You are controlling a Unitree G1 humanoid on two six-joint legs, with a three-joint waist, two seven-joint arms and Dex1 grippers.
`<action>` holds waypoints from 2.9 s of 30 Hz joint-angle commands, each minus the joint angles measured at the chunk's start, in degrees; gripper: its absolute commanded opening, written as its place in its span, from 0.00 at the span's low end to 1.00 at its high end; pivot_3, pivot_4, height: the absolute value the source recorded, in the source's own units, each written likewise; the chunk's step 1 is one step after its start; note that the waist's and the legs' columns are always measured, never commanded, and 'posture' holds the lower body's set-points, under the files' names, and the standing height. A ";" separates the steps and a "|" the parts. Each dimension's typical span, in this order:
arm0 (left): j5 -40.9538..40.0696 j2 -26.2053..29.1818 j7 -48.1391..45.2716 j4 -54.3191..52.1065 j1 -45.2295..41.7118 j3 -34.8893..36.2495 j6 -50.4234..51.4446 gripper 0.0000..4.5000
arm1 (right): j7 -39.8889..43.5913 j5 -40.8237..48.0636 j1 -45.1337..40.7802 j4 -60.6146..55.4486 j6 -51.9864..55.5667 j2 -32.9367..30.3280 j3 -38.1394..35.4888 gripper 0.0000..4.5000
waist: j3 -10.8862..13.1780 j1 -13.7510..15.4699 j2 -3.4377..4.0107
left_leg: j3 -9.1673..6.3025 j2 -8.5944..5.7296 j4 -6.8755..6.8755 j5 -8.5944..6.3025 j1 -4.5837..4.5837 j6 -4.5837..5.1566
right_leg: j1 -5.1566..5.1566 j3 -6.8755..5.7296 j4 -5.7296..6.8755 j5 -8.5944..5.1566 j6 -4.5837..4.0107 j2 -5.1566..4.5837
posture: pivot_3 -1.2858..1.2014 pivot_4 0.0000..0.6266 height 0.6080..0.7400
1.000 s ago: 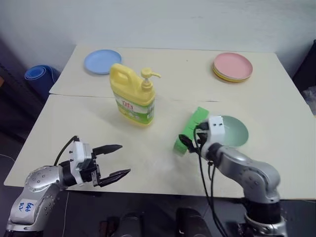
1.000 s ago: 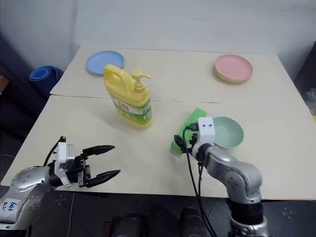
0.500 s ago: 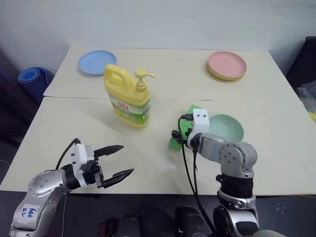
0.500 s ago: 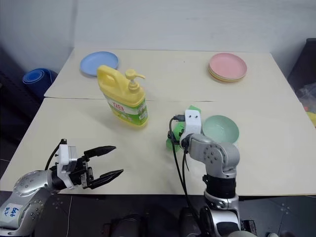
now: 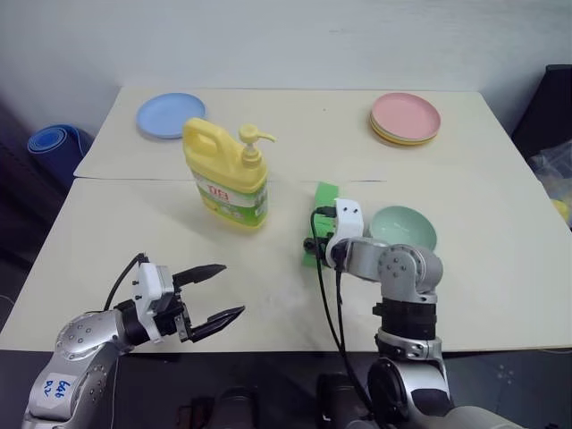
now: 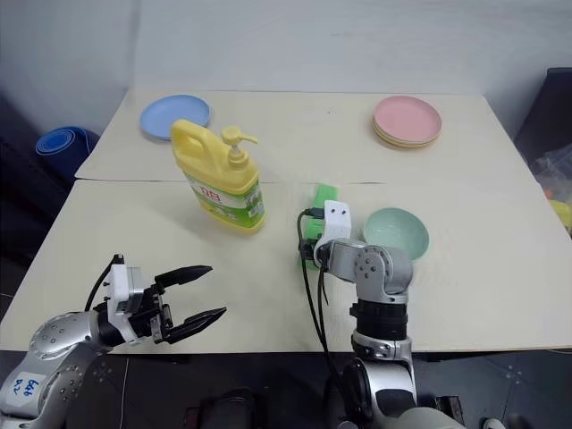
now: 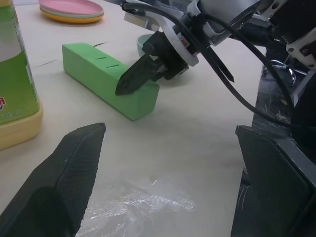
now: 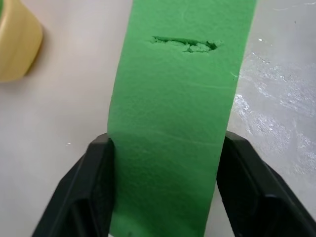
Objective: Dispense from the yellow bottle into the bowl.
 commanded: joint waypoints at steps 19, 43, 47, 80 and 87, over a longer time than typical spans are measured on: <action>-4.52 -3.77 -2.56 1.62 -9.79 -3.69 1.84 1.00 | 42.40 -8.85 -2.30 41.78 -37.43 -58.46 -4.25 0.52 | 0.10 1.07 0.08 | 0.34 -0.10 -0.07 0.02 0.01 0.21 | 0.21 0.17 -0.63 0.10 0.19 -0.02 | 0.52 0.24 1.00; -3.57 -3.82 -4.44 2.94 -12.61 -4.57 2.60 1.00 | 69.73 -6.82 25.10 6.05 -55.24 -56.95 3.61 1.00 | 0.25 1.96 0.34 | 0.15 0.01 0.12 0.09 -0.03 0.20 | 0.26 -0.01 -0.59 0.14 0.26 -0.04 | 0.52 0.24 1.00; -3.37 -3.77 -4.33 3.18 -13.13 -4.75 2.83 1.00 | 63.51 -10.55 27.71 3.03 -58.60 -49.91 6.92 1.00 | 0.20 2.20 0.23 | 0.14 -0.03 0.13 0.09 -0.03 0.17 | 0.28 0.00 -0.60 0.14 0.27 -0.04 | 0.52 0.24 1.00; -6.23 -5.78 19.64 15.56 -53.49 1.39 13.26 0.27 | 70.33 -14.39 -7.38 -1.62 -46.80 -44.78 25.41 0.00 | 0.22 2.76 0.10 | -0.14 -0.04 0.19 0.11 -0.05 0.16 | 0.30 -0.36 -0.48 0.16 0.28 -0.02 | 0.52 0.24 1.00; 0.78 -8.82 15.91 28.27 -63.88 -3.70 9.78 0.01 | 72.33 -15.17 -18.00 1.90 -40.57 -42.29 31.40 0.00 | 0.25 1.46 0.06 | -0.17 -0.10 0.15 0.11 -0.09 0.17 | 0.25 -0.68 -0.53 0.16 0.27 -0.05 | 0.52 0.24 1.00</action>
